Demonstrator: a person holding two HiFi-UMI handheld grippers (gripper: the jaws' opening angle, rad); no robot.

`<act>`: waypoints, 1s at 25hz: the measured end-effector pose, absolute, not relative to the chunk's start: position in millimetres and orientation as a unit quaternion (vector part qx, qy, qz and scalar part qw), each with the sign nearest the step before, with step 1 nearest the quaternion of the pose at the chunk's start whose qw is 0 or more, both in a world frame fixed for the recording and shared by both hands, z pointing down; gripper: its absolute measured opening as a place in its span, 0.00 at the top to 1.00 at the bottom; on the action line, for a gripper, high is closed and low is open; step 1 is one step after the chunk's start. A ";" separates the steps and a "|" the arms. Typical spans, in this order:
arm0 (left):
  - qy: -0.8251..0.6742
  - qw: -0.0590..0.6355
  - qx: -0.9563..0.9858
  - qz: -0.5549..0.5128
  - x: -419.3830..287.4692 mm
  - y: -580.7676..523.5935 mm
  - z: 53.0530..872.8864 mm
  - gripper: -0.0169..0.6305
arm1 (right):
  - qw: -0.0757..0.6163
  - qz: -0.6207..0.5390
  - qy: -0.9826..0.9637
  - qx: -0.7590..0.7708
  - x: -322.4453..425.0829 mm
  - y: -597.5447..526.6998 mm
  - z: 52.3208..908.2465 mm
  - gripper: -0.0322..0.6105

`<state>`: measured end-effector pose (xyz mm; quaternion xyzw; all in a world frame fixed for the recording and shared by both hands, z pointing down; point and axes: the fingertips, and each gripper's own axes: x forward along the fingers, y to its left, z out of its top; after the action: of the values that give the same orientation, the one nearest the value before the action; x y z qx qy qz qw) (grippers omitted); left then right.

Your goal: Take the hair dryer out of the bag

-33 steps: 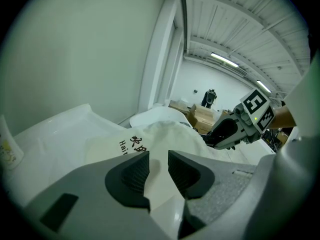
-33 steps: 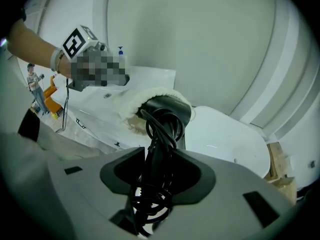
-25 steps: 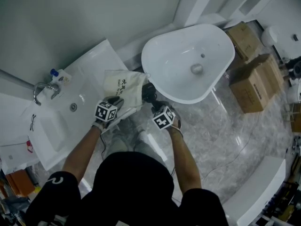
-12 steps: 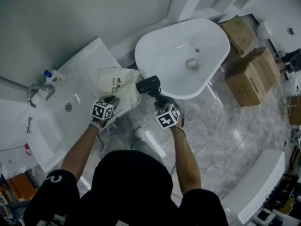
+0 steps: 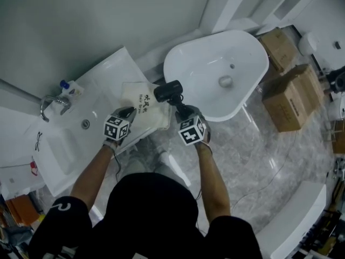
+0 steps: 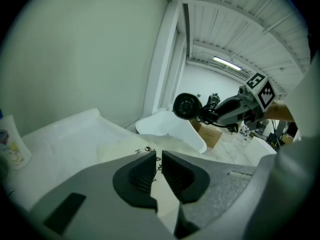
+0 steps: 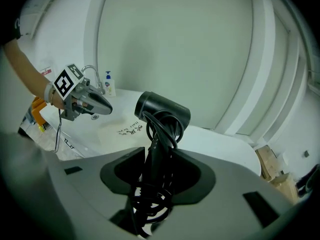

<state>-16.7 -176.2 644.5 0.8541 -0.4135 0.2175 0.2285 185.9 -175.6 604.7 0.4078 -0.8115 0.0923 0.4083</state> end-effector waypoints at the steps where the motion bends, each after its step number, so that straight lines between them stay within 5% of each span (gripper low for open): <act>1: -0.421 0.223 0.854 0.208 -26.1 -177.7 636.5 0.95 | 0.407 0.091 -0.816 0.401 172.0 -179.1 605.4 0.70; 12: -0.473 0.218 0.844 0.130 -139.3 -184.1 600.8 0.98 | 0.402 0.110 -0.842 0.341 37.2 -203.8 636.0 0.70; 25: -0.486 0.237 0.834 0.111 -196.0 -179.5 605.6 0.98 | 0.456 0.136 -0.816 0.329 -25.1 -224.1 725.4 0.70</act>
<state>-196.0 -179.5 605.6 0.8341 -0.4856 0.1114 0.2367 -25.1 -224.1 725.4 0.3285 -0.8155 0.1364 0.4565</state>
